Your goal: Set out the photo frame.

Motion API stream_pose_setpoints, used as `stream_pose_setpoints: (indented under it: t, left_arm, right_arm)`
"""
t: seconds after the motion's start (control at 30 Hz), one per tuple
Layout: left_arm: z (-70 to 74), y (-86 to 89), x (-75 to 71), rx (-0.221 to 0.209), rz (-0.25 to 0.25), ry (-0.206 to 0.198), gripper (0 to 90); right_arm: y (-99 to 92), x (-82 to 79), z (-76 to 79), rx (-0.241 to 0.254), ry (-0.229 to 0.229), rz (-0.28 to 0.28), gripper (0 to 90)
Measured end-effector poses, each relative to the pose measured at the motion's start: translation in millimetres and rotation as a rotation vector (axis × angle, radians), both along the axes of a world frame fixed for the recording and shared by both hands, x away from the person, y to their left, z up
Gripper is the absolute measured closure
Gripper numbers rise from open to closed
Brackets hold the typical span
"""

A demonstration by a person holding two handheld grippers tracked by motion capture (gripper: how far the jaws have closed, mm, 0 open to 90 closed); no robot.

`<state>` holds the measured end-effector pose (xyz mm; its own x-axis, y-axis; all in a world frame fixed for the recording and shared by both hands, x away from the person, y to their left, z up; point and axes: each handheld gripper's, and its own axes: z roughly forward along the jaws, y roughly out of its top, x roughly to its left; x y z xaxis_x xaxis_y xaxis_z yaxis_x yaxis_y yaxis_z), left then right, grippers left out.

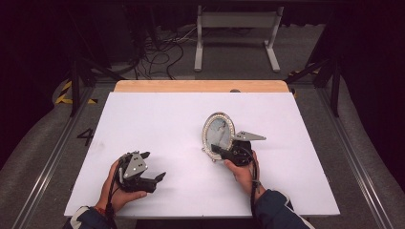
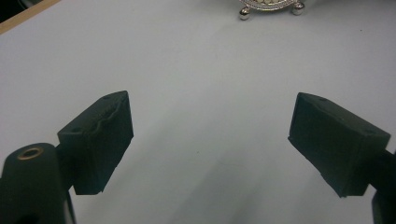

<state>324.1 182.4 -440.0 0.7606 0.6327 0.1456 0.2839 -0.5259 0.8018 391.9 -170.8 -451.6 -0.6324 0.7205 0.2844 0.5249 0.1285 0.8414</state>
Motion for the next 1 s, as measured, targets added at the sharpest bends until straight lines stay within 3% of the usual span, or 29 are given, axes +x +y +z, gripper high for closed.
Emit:
stream_pose_setpoints:
  t: [0.13, 0.23, 0.4, 0.57, 0.67, 0.8, 1.0]
  left_arm:
    - [1.6, 1.4, 1.9, -0.027, -0.004, 0.011, 14.2]
    - [1.9, 1.9, 5.4, -0.045, -0.010, 0.025, 14.2]
    - [1.7, -3.9, 10.5, -0.030, -0.028, 0.023, 14.2]
    - [2.1, -10.7, 16.0, -0.038, -0.050, 0.030, 14.2]
    - [4.8, -11.9, 22.3, -0.081, -0.060, 0.050, 15.3]
    - [7.4, -15.8, 30.9, -0.113, -0.075, 0.064, 17.7]
    - [11.9, -31.7, 51.8, -0.151, -0.126, 0.068, 19.1]
  right_arm:
    - [-1.4, 2.4, 1.2, 0.018, 0.027, 0.054, 86.6]
    - [-1.5, 3.8, 4.0, -0.008, 0.053, 0.117, 86.6]
    - [-4.0, 3.0, 3.3, -0.002, 0.053, 0.127, 86.0]
    - [-6.8, -2.5, 5.8, -0.045, 0.012, 0.095, 74.2]
    - [-10.6, -8.0, 10.4, -0.076, -0.019, 0.080, 67.3]
    - [-15.8, -19.4, 17.1, -0.118, -0.067, 0.058, 66.3]
    - [-29.1, -36.7, 24.4, -0.130, -0.115, 0.045, 70.5]
